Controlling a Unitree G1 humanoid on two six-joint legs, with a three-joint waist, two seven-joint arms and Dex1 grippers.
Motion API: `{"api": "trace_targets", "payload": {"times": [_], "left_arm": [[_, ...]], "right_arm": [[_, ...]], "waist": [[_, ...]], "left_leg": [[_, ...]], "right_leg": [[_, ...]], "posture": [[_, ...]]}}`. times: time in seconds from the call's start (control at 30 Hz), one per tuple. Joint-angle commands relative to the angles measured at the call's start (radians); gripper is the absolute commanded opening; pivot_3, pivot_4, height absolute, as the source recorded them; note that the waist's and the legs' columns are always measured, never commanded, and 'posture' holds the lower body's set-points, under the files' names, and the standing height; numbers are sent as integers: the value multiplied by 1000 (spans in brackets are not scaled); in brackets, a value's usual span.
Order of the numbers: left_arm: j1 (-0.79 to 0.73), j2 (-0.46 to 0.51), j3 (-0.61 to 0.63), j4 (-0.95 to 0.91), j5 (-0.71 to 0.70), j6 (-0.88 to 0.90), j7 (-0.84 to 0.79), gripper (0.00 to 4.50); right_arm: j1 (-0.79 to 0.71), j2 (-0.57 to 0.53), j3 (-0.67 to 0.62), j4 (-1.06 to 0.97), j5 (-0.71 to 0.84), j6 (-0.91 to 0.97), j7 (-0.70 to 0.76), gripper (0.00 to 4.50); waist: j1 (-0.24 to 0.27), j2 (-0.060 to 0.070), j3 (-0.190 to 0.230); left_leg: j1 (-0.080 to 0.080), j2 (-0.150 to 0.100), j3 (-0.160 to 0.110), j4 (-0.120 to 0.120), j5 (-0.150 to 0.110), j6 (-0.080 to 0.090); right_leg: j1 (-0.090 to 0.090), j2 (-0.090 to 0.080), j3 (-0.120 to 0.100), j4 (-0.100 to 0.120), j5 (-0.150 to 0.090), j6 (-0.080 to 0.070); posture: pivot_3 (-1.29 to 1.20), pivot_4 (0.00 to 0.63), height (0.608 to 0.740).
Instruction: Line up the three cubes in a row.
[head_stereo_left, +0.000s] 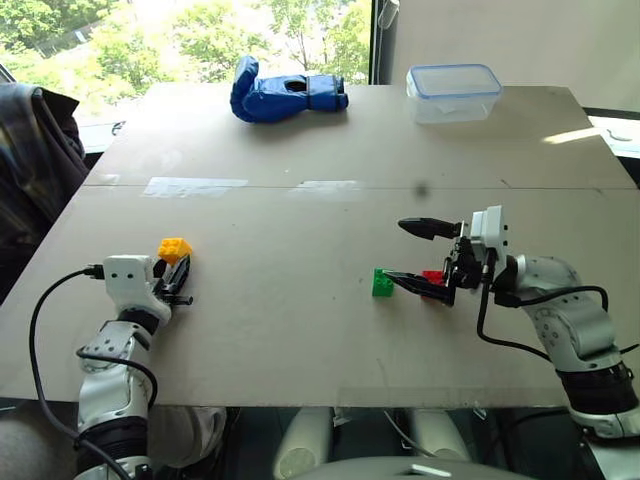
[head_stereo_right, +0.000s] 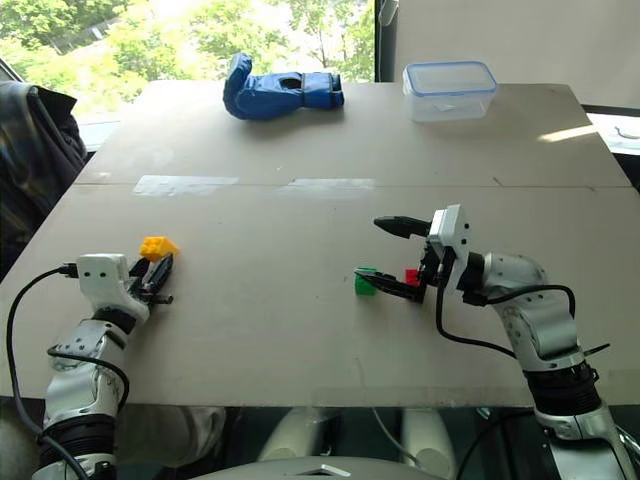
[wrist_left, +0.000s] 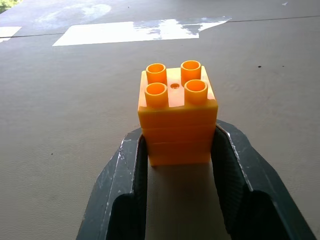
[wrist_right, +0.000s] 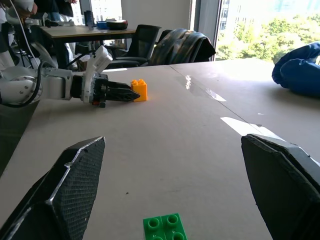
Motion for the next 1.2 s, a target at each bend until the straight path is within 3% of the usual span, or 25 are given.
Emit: {"api": "trace_targets", "payload": {"times": [0.03,0.43,0.67,0.8,0.97,1.2], "left_arm": [[-28,34,-124,-20,27,16,-136,1184],[-259,64,-421,68,21,-187,-707,1184],[-486,26,-539,361,67,-344,-986,1184],[-591,9,-570,548,103,-447,-1053,1184],[-658,23,-643,677,84,-519,-1074,1184],[-703,6,-636,799,107,-588,-1074,1184]], "right_arm": [[30,-34,-81,-23,71,-22,60,4500],[84,-91,-158,9,102,-58,143,4500],[128,-80,-161,-63,122,-33,100,4500],[157,-84,-171,-92,130,-31,84,4500],[182,-94,-183,-108,143,-32,80,4500],[186,-102,-188,-106,149,-34,80,4500]], "waist": [[7,0,0],[-22,1,1],[-20,1,1],[-21,0,1],[-22,0,1],[-22,0,1]], "left_leg": [[0,0,0,0,0,0],[-1,0,0,-2,1,-1],[-2,-1,1,-2,0,0],[-2,-4,0,-2,0,1],[-2,-4,0,-1,0,1],[-1,-4,0,2,0,1]], "right_leg": [[0,0,0,0,0,0],[-1,2,0,-1,0,0],[-1,2,0,0,0,0],[-2,3,0,0,0,0],[-2,3,0,0,0,0],[-1,4,0,3,0,1]], "posture": [[0,150,740],[0,150,740],[0,150,740],[0,150,740],[0,150,740],[0,150,740]]}}
